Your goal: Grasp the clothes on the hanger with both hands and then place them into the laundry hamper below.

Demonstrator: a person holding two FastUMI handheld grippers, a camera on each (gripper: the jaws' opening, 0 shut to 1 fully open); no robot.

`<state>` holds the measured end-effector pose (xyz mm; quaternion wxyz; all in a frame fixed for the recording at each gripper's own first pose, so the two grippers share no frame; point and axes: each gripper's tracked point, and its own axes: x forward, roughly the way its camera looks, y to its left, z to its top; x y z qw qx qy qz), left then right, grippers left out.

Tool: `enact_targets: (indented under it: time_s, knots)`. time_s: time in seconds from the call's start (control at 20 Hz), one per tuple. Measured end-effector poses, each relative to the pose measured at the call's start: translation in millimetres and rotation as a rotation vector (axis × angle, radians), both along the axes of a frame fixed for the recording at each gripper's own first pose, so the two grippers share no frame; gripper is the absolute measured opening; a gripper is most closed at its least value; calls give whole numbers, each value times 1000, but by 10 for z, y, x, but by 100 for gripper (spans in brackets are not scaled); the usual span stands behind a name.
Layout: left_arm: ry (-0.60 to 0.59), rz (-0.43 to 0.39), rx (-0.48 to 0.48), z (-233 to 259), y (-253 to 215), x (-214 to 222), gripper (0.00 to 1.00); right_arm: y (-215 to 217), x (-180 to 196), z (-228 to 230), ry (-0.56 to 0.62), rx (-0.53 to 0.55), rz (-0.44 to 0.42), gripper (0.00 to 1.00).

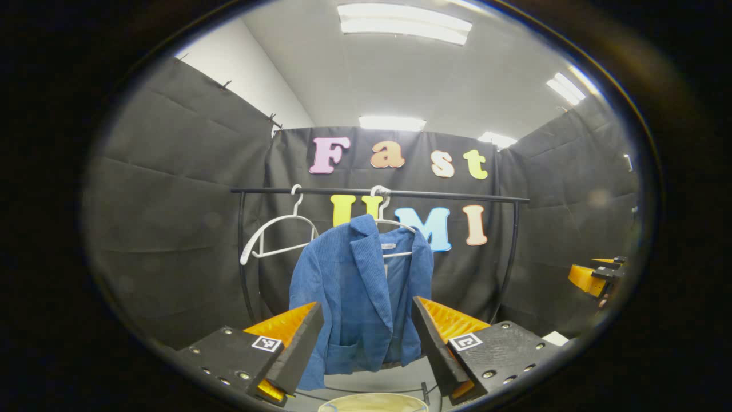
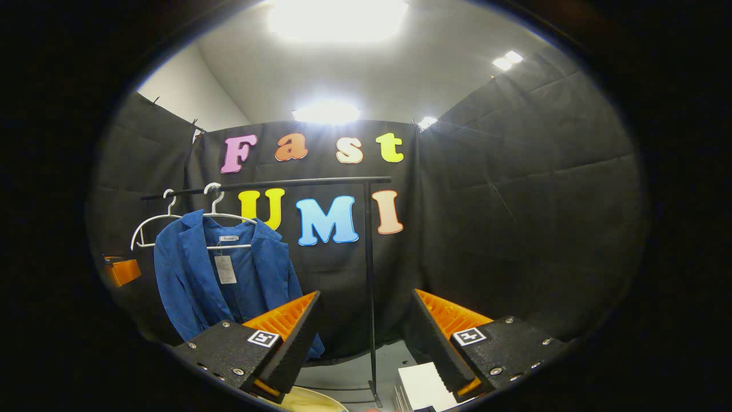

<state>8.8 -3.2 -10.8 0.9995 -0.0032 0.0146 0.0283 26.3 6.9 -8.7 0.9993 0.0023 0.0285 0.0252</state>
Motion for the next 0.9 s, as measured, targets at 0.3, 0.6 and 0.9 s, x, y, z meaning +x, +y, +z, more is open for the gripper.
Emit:
enact_targets:
  time_s: [0.3,0.6,0.9]
  knots:
    - [43,59,-21,-115,25,106,89,201,335,-140,51,43,77,94]
    - [59,127,-103,-162,113,289,89,658,695,-136,62,50,220,94]
    - [53,180,-115,-67,151,522,90,1182,1053,-133,90,93,372,94]
